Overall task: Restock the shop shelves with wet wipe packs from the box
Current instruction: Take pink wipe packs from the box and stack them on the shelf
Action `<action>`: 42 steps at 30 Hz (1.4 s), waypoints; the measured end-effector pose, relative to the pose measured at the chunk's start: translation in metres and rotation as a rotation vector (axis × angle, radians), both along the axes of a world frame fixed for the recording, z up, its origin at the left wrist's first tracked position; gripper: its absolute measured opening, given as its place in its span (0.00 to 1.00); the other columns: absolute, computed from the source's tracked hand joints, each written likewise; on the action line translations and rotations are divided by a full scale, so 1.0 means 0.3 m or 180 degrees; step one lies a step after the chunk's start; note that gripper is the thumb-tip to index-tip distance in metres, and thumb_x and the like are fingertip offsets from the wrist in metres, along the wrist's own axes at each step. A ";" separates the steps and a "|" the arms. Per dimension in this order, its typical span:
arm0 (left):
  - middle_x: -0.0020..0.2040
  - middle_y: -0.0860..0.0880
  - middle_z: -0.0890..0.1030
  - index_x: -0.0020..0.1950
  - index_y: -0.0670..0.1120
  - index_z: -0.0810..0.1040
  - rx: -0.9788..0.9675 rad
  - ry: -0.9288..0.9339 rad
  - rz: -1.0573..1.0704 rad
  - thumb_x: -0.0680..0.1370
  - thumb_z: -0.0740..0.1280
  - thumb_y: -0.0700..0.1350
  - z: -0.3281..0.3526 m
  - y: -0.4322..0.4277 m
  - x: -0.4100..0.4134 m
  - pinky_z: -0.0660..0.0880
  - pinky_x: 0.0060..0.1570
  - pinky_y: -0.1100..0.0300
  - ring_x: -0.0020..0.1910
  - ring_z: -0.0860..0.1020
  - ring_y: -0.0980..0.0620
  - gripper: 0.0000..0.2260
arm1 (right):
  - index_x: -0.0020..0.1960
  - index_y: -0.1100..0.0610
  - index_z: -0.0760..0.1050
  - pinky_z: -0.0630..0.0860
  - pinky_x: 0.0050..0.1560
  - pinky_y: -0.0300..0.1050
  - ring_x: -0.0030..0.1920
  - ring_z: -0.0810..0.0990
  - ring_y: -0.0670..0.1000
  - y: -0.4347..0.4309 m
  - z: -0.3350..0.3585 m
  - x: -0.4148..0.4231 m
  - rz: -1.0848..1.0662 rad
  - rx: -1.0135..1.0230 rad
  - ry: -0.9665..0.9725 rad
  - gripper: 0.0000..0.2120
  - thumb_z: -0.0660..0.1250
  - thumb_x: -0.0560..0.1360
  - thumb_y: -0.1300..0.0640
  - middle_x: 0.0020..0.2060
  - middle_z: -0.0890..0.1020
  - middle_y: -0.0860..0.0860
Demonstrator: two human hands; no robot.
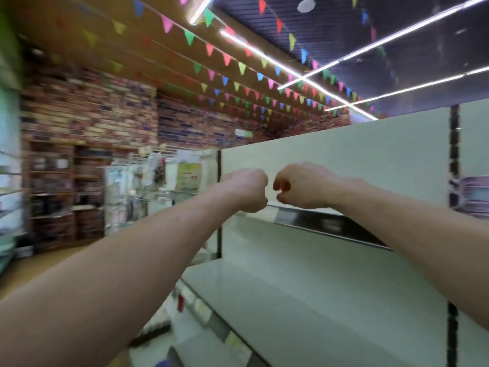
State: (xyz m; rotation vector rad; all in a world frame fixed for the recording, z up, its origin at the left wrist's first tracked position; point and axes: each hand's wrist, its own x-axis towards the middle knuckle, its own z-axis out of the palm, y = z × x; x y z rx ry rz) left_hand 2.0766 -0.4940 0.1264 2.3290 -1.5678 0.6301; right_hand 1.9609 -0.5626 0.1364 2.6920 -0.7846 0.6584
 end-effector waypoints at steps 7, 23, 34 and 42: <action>0.58 0.47 0.79 0.63 0.47 0.75 0.0227 0.0311 0.0929 0.79 0.64 0.45 -0.130 0.332 0.035 0.76 0.44 0.55 0.51 0.78 0.48 0.12 | 0.53 0.56 0.79 0.75 0.46 0.45 0.45 0.78 0.54 0.226 -0.130 0.130 0.0992 0.0090 0.0293 0.10 0.65 0.75 0.54 0.45 0.81 0.51; 0.59 0.45 0.78 0.60 0.44 0.77 0.0667 0.0904 0.2892 0.77 0.65 0.42 -0.450 1.244 -0.121 0.77 0.48 0.53 0.54 0.78 0.47 0.12 | 0.54 0.58 0.80 0.79 0.51 0.52 0.49 0.81 0.56 1.017 -0.521 0.244 0.2974 0.0861 0.1086 0.11 0.64 0.77 0.54 0.49 0.83 0.55; 0.50 0.44 0.80 0.55 0.46 0.77 0.0585 0.1995 0.3549 0.77 0.64 0.42 -0.747 1.926 -0.256 0.75 0.45 0.55 0.44 0.77 0.45 0.08 | 0.53 0.56 0.80 0.78 0.43 0.47 0.43 0.81 0.54 1.696 -0.826 0.241 0.3820 0.1157 0.1737 0.09 0.63 0.78 0.55 0.44 0.82 0.53; 0.55 0.43 0.79 0.55 0.44 0.79 0.0321 0.2801 0.3848 0.75 0.68 0.42 -1.057 2.357 -0.336 0.75 0.53 0.52 0.53 0.78 0.45 0.09 | 0.44 0.65 0.78 0.70 0.35 0.47 0.35 0.73 0.55 2.148 -1.106 0.176 0.3902 0.1476 0.2470 0.10 0.61 0.75 0.60 0.36 0.77 0.57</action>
